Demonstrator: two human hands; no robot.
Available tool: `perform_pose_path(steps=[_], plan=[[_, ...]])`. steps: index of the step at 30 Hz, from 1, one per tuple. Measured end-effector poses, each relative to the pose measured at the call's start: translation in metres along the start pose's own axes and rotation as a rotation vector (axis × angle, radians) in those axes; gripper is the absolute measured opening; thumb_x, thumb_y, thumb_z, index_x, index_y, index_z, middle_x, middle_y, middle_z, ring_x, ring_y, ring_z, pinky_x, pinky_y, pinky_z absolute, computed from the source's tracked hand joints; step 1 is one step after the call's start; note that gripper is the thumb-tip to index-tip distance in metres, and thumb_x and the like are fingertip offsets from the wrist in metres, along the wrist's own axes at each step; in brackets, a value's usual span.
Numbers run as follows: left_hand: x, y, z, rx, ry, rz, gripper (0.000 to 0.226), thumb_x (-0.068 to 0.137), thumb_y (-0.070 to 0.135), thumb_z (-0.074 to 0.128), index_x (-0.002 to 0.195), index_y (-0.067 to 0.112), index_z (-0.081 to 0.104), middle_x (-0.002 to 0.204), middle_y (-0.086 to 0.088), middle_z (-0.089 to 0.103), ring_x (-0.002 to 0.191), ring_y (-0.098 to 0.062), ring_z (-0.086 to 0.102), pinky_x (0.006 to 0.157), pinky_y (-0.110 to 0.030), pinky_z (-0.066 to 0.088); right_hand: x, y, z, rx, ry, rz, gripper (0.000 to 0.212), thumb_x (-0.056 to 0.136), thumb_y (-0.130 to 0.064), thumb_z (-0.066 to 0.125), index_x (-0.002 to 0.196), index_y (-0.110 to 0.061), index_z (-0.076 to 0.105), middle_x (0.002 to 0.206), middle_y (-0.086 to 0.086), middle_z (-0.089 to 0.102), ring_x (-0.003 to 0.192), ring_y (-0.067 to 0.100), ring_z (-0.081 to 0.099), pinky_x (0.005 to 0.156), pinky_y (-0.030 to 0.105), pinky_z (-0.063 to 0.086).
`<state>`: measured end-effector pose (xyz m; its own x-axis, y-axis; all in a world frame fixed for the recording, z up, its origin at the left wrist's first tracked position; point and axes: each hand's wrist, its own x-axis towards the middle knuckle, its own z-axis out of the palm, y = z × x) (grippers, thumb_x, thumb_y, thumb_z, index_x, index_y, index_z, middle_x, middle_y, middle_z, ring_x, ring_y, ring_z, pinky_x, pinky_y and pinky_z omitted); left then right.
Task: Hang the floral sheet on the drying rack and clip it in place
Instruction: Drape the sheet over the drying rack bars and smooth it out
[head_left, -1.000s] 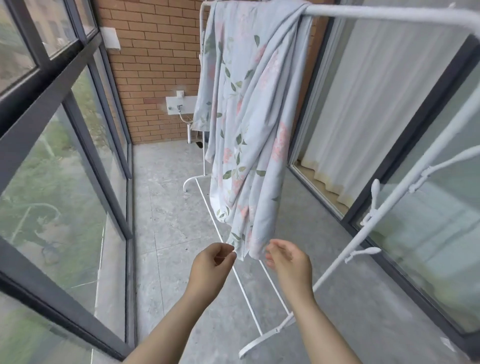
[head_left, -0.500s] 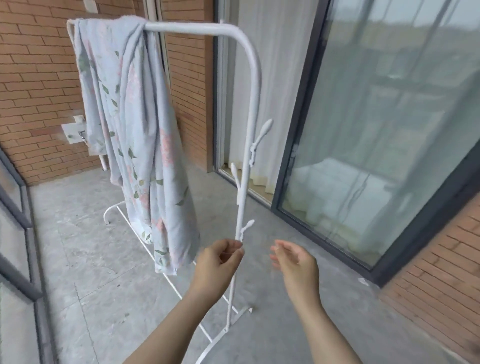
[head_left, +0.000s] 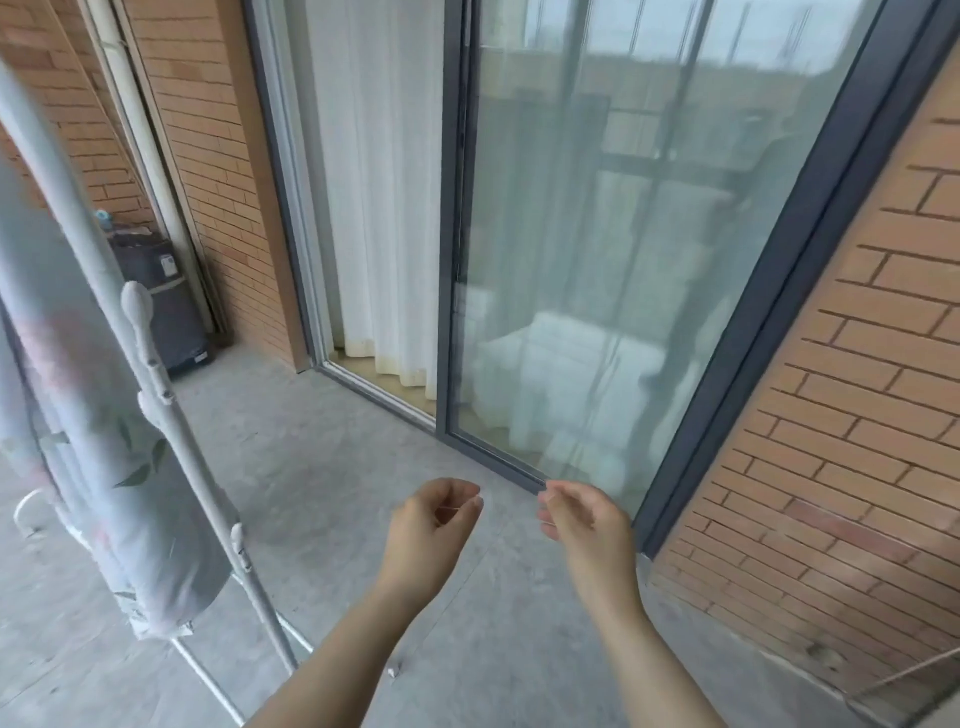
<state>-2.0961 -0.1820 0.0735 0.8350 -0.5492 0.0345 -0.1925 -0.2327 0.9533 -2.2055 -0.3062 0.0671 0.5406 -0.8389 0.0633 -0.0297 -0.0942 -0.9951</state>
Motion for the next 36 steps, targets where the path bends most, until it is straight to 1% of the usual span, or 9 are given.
perform_pose_path(steps=[3, 7, 10, 14, 17, 21, 26, 31, 36], plan=[[0.034, 0.001, 0.024, -0.008, -0.027, -0.004, 0.007, 0.088, 0.024, 0.066, 0.094, 0.022, 0.069, 0.082, 0.007, 0.070, 0.081, -0.008, 0.066, 0.061, -0.006, 0.046, 0.037, 0.005, -0.009, 0.004, 0.022, 0.012, 0.013, 0.090, -0.013, 0.061, 0.091, -0.023, 0.070, 0.083, -0.001, 0.073, 0.079, 0.015, 0.070, 0.082, 0.038, 0.058], [0.097, 0.000, 0.045, -0.031, -0.040, -0.010, 0.007, 0.089, 0.024, 0.065, 0.094, 0.022, 0.069, 0.083, 0.008, 0.070, 0.080, -0.007, 0.066, 0.066, -0.014, 0.050, 0.099, 0.012, -0.003, 0.003, 0.054, 0.035, 0.011, 0.091, -0.010, 0.062, 0.095, -0.017, 0.069, 0.086, -0.001, 0.072, 0.080, 0.013, 0.070, 0.077, 0.030, 0.058], [0.153, 0.000, 0.049, -0.052, -0.033, -0.007, 0.007, 0.089, 0.025, 0.065, 0.095, 0.023, 0.069, 0.086, 0.010, 0.070, 0.080, -0.001, 0.066, 0.066, -0.010, 0.048, 0.150, 0.010, 0.011, -0.011, 0.054, 0.024, 0.013, 0.091, -0.010, 0.061, 0.091, -0.022, 0.068, 0.087, 0.001, 0.072, 0.076, 0.011, 0.070, 0.076, 0.030, 0.058], [0.228, 0.008, 0.048, -0.071, -0.023, 0.008, 0.010, 0.089, 0.026, 0.065, 0.097, 0.021, 0.069, 0.087, 0.007, 0.071, 0.082, -0.002, 0.066, 0.065, -0.007, 0.046, 0.218, -0.003, 0.035, -0.014, 0.042, 0.008, 0.013, 0.091, -0.009, 0.062, 0.093, -0.020, 0.068, 0.087, 0.001, 0.073, 0.079, 0.013, 0.070, 0.068, 0.023, 0.056], [0.284, 0.014, 0.054, -0.070, -0.032, 0.020, 0.010, 0.089, 0.024, 0.065, 0.098, 0.021, 0.069, 0.087, 0.007, 0.071, 0.082, -0.002, 0.066, 0.062, -0.004, 0.046, 0.268, -0.006, 0.053, -0.016, 0.040, -0.002, 0.012, 0.091, -0.011, 0.062, 0.094, -0.020, 0.069, 0.086, -0.001, 0.073, 0.078, 0.011, 0.070, 0.069, 0.022, 0.056], [0.348, 0.014, 0.068, -0.075, -0.031, 0.021, 0.009, 0.089, 0.023, 0.065, 0.097, 0.022, 0.069, 0.089, 0.007, 0.072, 0.083, -0.003, 0.067, 0.064, -0.007, 0.047, 0.332, 0.001, 0.071, -0.009, 0.007, 0.016, 0.012, 0.091, -0.011, 0.062, 0.093, -0.019, 0.069, 0.084, -0.001, 0.073, 0.079, 0.014, 0.071, 0.073, 0.026, 0.057], [0.439, 0.012, 0.089, -0.053, 0.034, 0.022, 0.008, 0.089, 0.021, 0.064, 0.094, 0.022, 0.070, 0.087, 0.006, 0.073, 0.078, 0.001, 0.065, 0.062, -0.005, 0.045, 0.437, 0.012, 0.094, 0.020, -0.042, 0.018, 0.012, 0.092, -0.011, 0.061, 0.096, -0.018, 0.070, 0.091, 0.001, 0.073, 0.082, 0.013, 0.071, 0.079, 0.031, 0.058], [0.524, 0.022, 0.104, -0.052, 0.099, -0.038, 0.010, 0.090, 0.020, 0.063, 0.096, 0.026, 0.069, 0.089, 0.006, 0.073, 0.085, -0.007, 0.068, 0.072, -0.017, 0.053, 0.544, 0.010, 0.119, 0.038, -0.160, -0.003, 0.011, 0.092, -0.015, 0.060, 0.096, -0.019, 0.070, 0.089, -0.003, 0.074, 0.084, 0.010, 0.070, 0.079, 0.030, 0.057], [0.589, 0.012, 0.082, -0.038, 0.279, -0.109, 0.011, 0.090, 0.022, 0.062, 0.097, 0.028, 0.068, 0.090, 0.008, 0.072, 0.086, -0.006, 0.067, 0.078, -0.023, 0.054, 0.628, 0.009, 0.179, 0.043, -0.324, -0.016, 0.011, 0.093, -0.014, 0.060, 0.096, -0.019, 0.069, 0.087, -0.001, 0.074, 0.084, 0.013, 0.071, 0.074, 0.026, 0.058]])
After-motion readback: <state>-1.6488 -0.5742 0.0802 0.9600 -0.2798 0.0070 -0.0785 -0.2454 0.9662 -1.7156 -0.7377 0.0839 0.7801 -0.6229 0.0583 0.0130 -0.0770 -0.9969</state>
